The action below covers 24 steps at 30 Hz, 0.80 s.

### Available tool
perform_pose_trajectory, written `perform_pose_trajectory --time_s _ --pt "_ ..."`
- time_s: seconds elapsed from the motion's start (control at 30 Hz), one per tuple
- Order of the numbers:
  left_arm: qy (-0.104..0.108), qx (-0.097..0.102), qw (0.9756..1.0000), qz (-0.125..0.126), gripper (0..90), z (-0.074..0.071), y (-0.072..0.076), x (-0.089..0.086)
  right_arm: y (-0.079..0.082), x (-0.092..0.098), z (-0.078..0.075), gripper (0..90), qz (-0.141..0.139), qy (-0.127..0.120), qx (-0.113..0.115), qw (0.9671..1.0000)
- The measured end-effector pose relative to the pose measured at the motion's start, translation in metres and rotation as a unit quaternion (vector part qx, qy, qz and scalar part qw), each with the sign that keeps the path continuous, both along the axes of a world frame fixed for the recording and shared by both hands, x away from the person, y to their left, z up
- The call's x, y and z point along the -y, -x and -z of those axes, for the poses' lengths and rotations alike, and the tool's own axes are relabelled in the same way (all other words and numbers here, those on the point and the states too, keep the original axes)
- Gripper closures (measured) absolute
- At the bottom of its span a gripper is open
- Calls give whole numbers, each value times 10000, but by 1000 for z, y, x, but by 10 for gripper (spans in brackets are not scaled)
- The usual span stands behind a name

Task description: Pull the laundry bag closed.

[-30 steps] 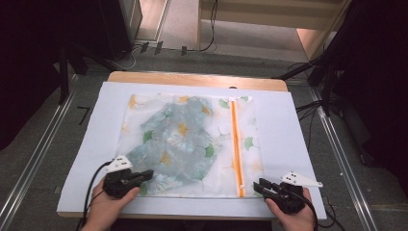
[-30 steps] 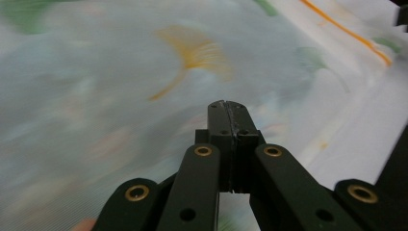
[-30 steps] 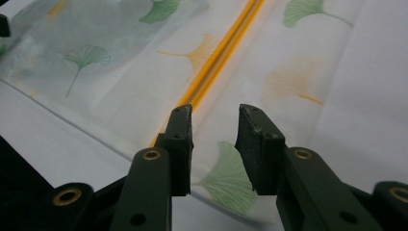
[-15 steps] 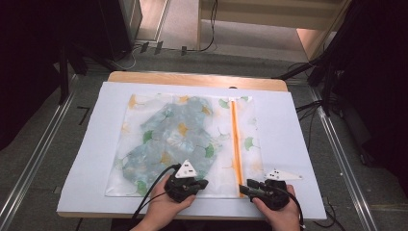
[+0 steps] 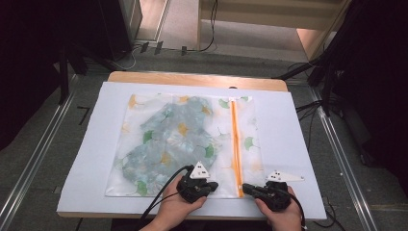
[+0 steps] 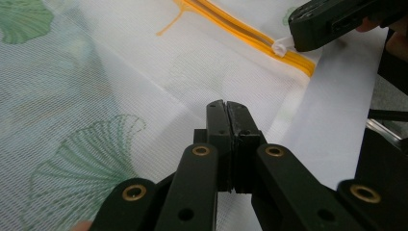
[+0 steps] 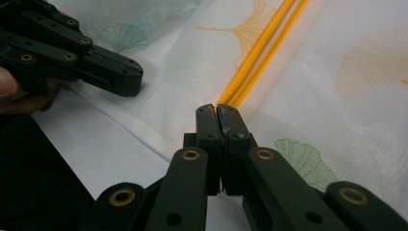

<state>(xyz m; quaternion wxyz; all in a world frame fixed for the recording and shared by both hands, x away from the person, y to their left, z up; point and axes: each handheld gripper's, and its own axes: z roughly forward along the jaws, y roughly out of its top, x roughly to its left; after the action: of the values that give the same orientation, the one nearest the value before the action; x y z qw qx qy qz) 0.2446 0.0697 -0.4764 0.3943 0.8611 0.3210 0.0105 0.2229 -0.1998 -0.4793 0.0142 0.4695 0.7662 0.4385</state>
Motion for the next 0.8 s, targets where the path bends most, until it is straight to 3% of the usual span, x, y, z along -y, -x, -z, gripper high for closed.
perform_pose_trajectory --time_s 0.23,0.53,0.8 --pt "50 -54 9999 142 888 0 1 11 4 -3 -7 900 25 31 321 9995" --pt "114 -62 9995 271 881 2 1 24 2 -7 -5 900 32 113 379 9992" --pt "181 -105 9994 265 883 4 1 25 2 -14 -6 897 -65 176 525 9984"
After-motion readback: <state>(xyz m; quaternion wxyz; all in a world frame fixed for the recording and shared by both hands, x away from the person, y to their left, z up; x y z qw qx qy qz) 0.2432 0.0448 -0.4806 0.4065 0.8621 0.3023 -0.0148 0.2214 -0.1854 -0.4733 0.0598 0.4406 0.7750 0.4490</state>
